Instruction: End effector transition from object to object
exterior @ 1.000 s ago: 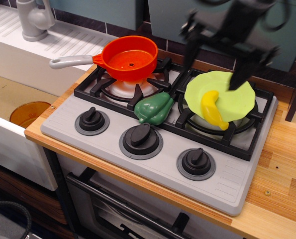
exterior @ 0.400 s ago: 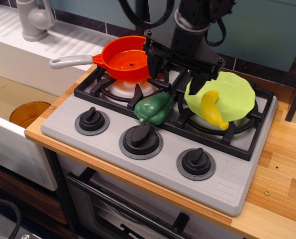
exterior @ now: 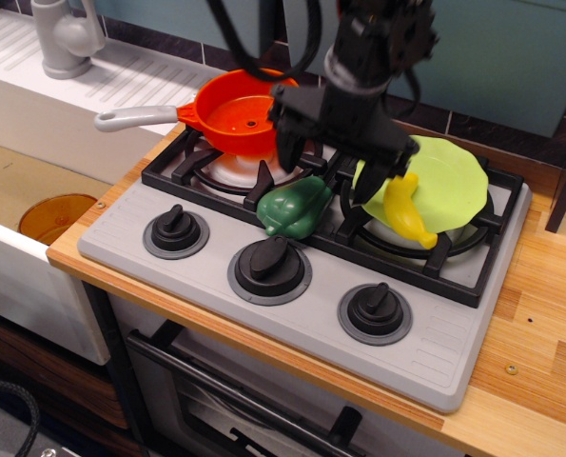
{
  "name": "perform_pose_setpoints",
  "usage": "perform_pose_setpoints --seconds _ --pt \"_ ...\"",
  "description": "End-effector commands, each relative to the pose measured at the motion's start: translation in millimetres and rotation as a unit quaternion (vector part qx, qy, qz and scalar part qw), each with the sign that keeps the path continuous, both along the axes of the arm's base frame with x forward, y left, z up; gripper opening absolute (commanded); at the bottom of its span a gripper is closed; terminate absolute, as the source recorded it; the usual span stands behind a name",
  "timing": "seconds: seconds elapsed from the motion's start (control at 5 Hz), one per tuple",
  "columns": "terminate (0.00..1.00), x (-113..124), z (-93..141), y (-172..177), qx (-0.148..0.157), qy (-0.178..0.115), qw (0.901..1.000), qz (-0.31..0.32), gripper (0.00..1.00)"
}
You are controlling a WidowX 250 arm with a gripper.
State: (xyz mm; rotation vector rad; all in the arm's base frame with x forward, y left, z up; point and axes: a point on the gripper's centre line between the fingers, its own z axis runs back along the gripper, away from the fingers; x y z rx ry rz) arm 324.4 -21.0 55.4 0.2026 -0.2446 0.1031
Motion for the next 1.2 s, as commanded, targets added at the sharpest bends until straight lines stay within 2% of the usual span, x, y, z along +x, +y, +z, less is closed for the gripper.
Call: perform_pose_setpoints --seconds 0.0,0.2,0.8,1.0 --pt "0.0 -5 -4 4 -0.008 -0.036 0.9993 0.01 1.0" --pt "0.0 -8 -16 -2 -0.01 -0.046 0.9987 0.021 1.0" --pt "0.0 -8 -16 -2 -0.01 -0.046 0.9987 0.021 1.0" --pt "1.0 -8 -16 -2 -0.01 -0.046 0.9987 0.021 1.0"
